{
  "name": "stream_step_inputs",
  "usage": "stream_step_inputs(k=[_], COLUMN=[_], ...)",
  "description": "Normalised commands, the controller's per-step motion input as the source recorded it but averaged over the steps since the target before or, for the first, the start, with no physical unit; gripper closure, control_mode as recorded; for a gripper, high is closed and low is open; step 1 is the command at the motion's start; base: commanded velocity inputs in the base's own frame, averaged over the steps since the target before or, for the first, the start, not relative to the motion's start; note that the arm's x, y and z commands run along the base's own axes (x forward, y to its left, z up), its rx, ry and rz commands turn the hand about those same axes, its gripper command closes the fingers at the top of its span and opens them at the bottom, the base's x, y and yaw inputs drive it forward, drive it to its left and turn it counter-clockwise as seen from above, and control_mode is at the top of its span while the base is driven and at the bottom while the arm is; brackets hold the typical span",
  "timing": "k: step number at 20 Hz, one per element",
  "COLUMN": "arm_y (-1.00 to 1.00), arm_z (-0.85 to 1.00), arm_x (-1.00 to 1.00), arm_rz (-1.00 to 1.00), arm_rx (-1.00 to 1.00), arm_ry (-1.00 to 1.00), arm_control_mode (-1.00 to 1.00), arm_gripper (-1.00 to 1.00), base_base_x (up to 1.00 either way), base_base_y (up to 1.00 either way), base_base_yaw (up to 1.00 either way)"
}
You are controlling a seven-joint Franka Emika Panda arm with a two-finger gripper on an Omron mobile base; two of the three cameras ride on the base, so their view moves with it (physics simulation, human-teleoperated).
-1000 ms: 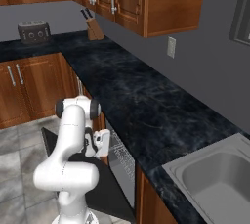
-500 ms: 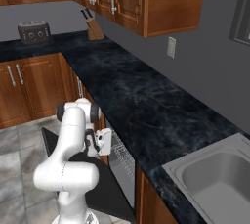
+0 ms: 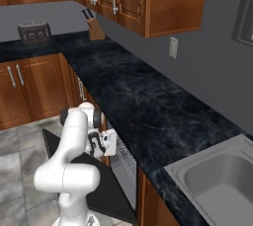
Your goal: Open the dishwasher door and pull out the top rack.
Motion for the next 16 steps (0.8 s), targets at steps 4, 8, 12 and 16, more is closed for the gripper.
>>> stream_step_inputs(k=[4, 8, 12, 16], arm_y=[-0.04, -0.06, -0.06, -0.06], arm_z=[-0.29, -0.29, -0.25, -0.23], arm_x=[0.27, 0.26, 0.26, 0.29], arm_rz=[0.00, 0.00, 0.00, 0.00], arm_rx=[0.00, 0.00, 0.00, 0.00], arm_ry=[0.02, 0.03, 0.03, 0.03], arm_control_mode=[-1.00, -1.00, -1.00, -1.00], arm_gripper=[-1.00, -1.00, -1.00, -1.00], base_base_x=[0.00, 0.00, 0.00, 0.00], base_base_y=[0.00, 0.00, 0.00, 0.00], base_base_yaw=[0.00, 0.00, 0.00, 0.00])
